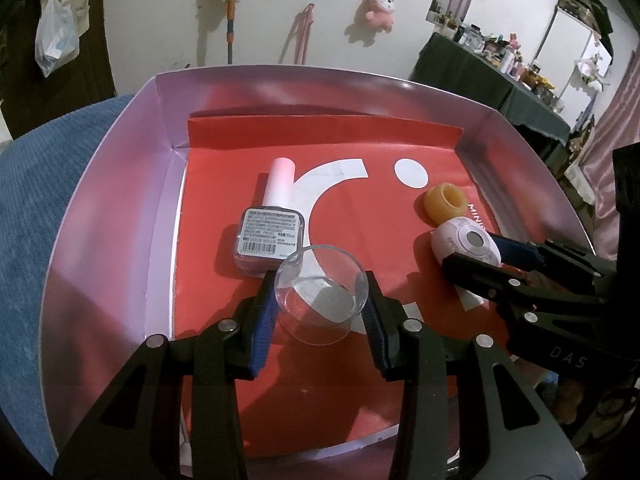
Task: Organize rigid objects
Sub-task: 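Carry the cup and the speaker over the box and lower them, then open both grippers to release the cup and speaker, then withdraw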
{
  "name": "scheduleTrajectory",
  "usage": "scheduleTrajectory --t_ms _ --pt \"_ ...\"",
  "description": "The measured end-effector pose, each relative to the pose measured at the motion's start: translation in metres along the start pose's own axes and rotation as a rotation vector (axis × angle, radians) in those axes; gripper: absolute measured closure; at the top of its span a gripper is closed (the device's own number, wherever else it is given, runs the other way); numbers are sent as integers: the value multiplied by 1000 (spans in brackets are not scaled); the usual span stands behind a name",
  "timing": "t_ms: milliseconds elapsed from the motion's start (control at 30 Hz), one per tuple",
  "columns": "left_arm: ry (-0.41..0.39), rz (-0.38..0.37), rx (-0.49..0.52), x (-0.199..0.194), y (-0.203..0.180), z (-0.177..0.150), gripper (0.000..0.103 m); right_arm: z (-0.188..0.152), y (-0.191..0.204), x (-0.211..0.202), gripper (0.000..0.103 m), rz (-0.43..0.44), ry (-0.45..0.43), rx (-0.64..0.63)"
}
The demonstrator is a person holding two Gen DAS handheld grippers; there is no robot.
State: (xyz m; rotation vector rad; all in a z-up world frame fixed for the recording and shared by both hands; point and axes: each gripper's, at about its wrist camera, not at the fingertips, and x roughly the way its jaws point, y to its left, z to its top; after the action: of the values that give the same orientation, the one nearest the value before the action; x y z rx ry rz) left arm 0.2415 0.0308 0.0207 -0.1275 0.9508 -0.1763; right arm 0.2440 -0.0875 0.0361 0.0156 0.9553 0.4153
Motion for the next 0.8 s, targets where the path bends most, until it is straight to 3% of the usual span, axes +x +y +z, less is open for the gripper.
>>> scheduleTrajectory --t_ms 167,300,400,467,533,800 --pt "1 6 8 0 -1 0 63 1 0 0 52 3 -2 3" --pt "-21 -13 2 -5 -1 0 47 1 -1 0 52 2 -2 5" --pt "-40 23 14 -9 -3 -1 40 1 -1 -2 52 2 -4 7" --pt "-39 35 16 -9 -2 -2 40 1 -1 -2 51 6 -4 9" --pt "-31 30 7 -9 -1 -4 40 0 0 -4 41 11 -10 7" --pt "-43 55 -8 -18 2 -8 40 -2 2 -15 35 23 -41 1"
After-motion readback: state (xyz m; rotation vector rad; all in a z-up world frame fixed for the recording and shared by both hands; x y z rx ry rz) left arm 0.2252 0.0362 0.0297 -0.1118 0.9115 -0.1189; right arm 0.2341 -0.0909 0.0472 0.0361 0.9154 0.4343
